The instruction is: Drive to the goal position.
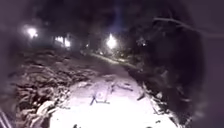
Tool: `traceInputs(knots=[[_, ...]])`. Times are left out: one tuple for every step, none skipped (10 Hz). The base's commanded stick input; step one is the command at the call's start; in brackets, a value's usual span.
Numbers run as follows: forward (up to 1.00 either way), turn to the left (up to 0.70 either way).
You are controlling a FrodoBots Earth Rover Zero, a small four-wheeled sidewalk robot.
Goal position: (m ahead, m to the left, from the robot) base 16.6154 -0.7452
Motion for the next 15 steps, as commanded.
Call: traceInputs(knots=[[0.45, 0.00], [0.45, 0.00], [0.45, 0.00], [0.45, 0.00], [0.45, 0.00], [0.45, 0.00], [0.45, 0.00], [0.45, 0.03], [0.45, 0.17], [0.45, 0.19], [0.45, 0.00], [0.45, 0.00], [0.45, 0.00], [0.45, 0.00], [0.45, 0.00]])
